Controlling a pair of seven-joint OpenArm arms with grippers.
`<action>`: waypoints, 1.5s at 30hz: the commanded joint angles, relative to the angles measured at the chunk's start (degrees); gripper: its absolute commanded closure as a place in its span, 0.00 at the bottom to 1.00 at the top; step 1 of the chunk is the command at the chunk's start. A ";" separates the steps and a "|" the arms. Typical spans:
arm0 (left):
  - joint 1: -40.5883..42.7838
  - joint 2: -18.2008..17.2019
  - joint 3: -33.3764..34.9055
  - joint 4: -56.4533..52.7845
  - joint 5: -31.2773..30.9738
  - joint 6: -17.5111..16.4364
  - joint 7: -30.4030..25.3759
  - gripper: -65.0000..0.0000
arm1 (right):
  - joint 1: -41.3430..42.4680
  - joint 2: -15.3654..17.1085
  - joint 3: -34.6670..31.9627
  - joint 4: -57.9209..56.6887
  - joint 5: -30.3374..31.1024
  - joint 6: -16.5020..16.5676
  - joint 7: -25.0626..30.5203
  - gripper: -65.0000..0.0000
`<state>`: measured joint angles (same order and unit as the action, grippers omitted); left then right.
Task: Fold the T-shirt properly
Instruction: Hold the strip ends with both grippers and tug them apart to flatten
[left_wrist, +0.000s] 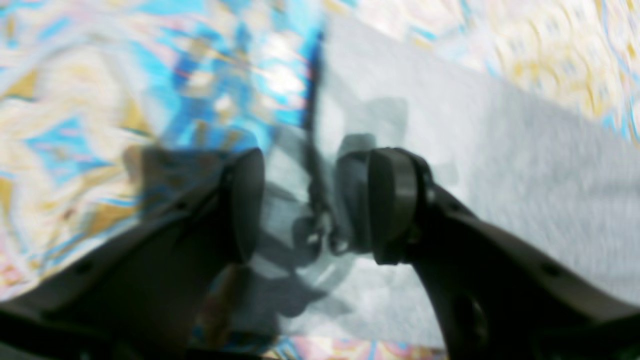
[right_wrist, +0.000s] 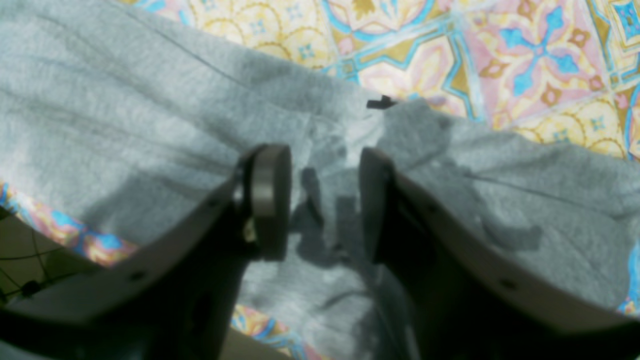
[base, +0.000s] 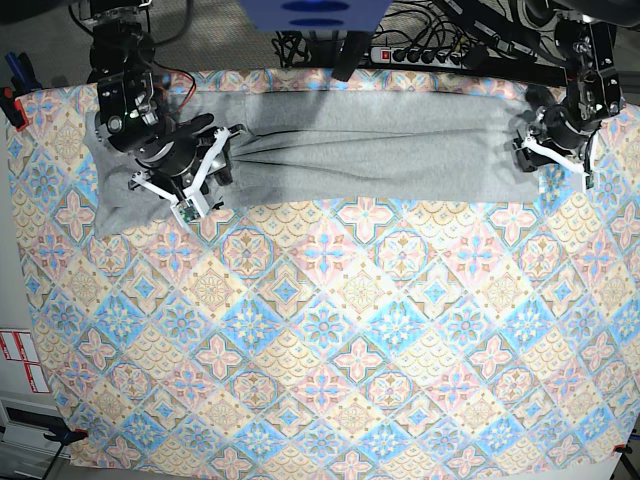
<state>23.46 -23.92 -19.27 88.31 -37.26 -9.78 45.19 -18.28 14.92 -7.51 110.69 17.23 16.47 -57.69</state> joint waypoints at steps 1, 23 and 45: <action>-0.21 -1.44 0.32 0.70 -0.24 -0.02 -0.84 0.49 | 0.39 0.42 0.26 0.91 0.57 0.10 0.94 0.65; -2.41 -3.64 -0.73 -5.46 -0.15 0.07 -1.19 0.49 | 0.31 0.42 0.26 1.00 0.57 0.10 0.94 0.65; -3.02 -3.37 8.50 -6.25 -0.15 -0.02 -0.93 0.50 | 0.39 0.42 0.26 1.00 0.57 0.10 0.94 0.65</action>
<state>20.60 -27.03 -11.20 81.60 -36.12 -8.78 42.81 -18.28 14.92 -7.42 110.69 17.19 16.47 -57.69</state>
